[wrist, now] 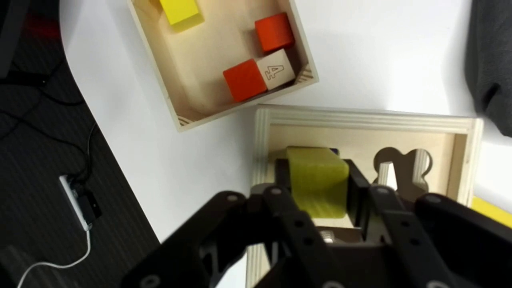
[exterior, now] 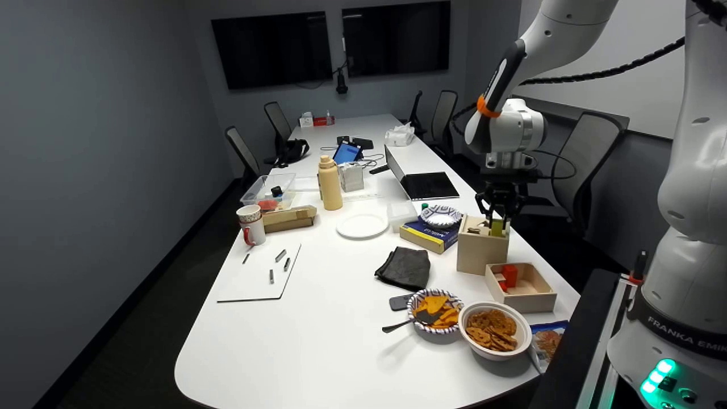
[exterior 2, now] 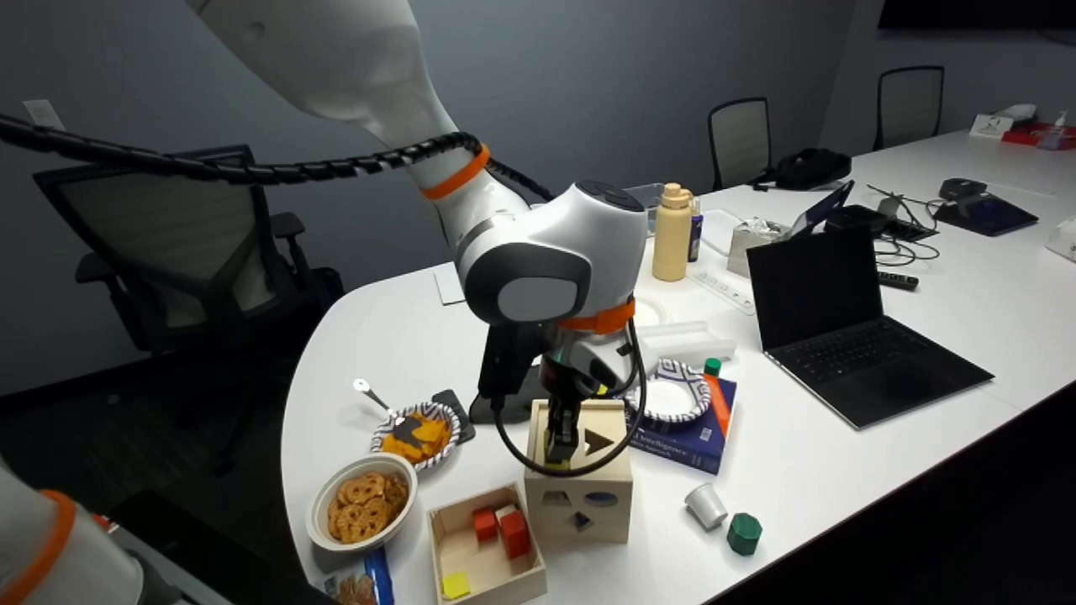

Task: Remove the block from the wooden box and put it in the box to the left

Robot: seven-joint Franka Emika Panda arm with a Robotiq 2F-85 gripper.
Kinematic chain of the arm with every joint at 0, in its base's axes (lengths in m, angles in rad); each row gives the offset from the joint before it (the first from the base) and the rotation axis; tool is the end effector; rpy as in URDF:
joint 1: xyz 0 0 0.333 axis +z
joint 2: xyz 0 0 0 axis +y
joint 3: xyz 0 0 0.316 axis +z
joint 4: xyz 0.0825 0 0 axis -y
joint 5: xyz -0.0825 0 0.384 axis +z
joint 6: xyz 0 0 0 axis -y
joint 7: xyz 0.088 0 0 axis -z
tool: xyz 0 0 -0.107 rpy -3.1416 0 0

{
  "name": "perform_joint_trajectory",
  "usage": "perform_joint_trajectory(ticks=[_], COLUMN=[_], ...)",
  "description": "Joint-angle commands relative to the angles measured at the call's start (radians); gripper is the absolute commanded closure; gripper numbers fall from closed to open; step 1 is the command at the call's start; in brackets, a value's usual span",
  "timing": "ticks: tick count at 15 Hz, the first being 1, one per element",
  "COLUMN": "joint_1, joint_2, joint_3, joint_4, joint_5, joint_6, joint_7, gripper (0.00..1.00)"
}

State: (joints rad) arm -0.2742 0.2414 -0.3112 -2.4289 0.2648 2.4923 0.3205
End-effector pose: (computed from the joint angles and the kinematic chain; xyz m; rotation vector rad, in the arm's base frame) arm 0.3900 -0.2671 0.2002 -2.5735 1.6270 0.2243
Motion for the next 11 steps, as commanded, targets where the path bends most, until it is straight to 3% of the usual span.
perform_joint_trajectory(ticks=[1,2,3,5,9,11], joint_1=[0.002,0.001,0.002,0.001,-0.004,-0.005], joint_2=[-0.006,-0.005,-0.004,-0.007,-0.014,-0.014], joint_3=[0.001,0.002,0.003,0.004,0.013,0.018], joint_4=[-0.029,-0.031,-0.032,-0.035,-0.031,-0.03], joint_5=[0.005,0.006,0.008,0.011,0.02,0.025], joint_6=[0.01,0.013,0.023,0.033,0.044,0.048], joint_7=[0.023,0.023,0.021,0.013,-0.01,-0.018], gripper=[0.91,0.91,0.41,0.35,0.04,0.0])
